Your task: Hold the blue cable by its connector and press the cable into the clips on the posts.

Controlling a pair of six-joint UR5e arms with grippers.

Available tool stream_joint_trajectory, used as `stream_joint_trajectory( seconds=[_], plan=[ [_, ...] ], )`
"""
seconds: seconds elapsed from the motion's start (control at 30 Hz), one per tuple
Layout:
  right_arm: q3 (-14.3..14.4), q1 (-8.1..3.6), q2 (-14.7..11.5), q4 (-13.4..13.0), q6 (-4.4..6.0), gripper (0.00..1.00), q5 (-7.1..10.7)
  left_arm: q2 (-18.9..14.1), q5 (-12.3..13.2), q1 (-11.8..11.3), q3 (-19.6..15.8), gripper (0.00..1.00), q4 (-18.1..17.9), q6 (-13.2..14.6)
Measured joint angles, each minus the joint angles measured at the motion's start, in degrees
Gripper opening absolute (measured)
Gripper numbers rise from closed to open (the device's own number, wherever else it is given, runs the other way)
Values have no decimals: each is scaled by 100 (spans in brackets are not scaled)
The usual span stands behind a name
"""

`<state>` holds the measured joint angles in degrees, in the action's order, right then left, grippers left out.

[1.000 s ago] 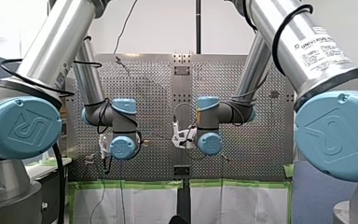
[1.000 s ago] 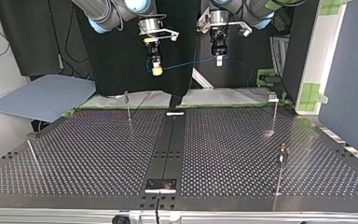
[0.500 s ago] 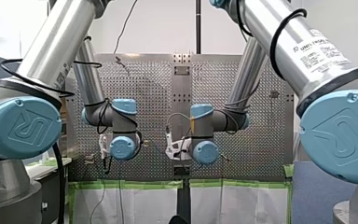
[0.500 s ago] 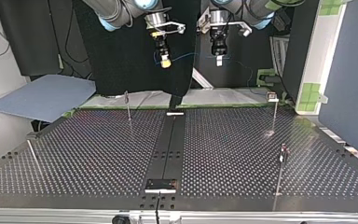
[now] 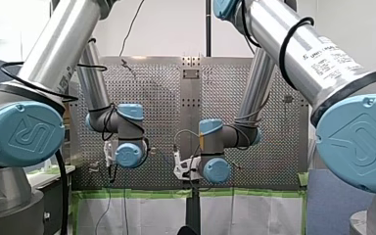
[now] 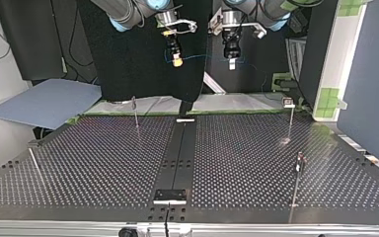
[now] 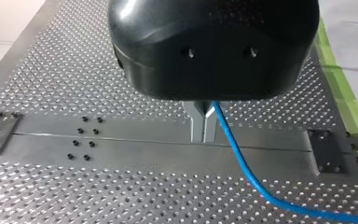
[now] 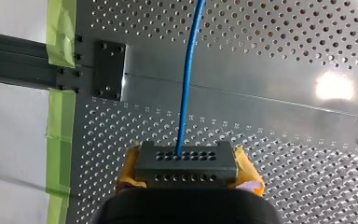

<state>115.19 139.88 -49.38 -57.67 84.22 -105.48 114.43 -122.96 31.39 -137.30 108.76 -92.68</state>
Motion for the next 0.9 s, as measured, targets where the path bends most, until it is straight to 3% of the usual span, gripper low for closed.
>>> stream_joint_trajectory(
  seconds=[0.37, 0.8, 0.9],
  plan=[
    [0, 0, 2, 0, 0, 0, 0, 28, 135, 10, -91, 0, 420, 237],
    [0, 0, 2, 0, 0, 0, 0, 30, 138, 9, -93, 0, 453, 242],
    [25, 51, 28, 50, 50, 0, -49, 38, 182, -3, -146, 0, 402, 237]
  ],
)
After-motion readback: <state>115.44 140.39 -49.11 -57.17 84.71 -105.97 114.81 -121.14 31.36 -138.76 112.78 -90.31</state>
